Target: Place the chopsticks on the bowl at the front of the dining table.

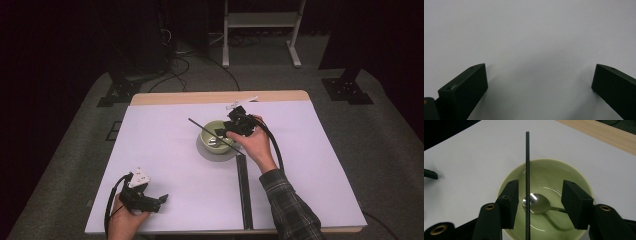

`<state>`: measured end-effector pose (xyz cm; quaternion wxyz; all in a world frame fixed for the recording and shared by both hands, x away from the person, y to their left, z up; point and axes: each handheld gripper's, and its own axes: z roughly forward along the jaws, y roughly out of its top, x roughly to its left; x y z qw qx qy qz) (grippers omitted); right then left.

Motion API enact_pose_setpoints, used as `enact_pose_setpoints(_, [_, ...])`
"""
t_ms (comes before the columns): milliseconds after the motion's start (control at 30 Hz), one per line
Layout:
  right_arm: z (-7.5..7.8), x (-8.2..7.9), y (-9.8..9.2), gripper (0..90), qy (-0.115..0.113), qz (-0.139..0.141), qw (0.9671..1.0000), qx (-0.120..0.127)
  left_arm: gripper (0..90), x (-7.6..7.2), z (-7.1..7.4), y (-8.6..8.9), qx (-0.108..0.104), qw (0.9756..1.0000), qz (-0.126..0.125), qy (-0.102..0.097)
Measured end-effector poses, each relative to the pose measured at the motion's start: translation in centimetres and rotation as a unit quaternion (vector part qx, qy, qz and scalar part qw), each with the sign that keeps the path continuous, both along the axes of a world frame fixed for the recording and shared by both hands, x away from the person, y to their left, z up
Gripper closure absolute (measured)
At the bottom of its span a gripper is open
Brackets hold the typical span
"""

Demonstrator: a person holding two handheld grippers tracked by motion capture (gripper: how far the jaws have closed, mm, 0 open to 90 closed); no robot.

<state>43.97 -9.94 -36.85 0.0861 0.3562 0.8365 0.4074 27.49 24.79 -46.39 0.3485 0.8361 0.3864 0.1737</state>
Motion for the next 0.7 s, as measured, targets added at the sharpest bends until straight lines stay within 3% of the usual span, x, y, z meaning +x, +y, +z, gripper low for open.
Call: enact_pose_setpoints(700, [1.0,-2.5,-4.6,47.4,-0.014,-0.017,0.9997,-0.005,0.0,0.0,0.0,0.0,0.0,1.0,0.0,-0.001])
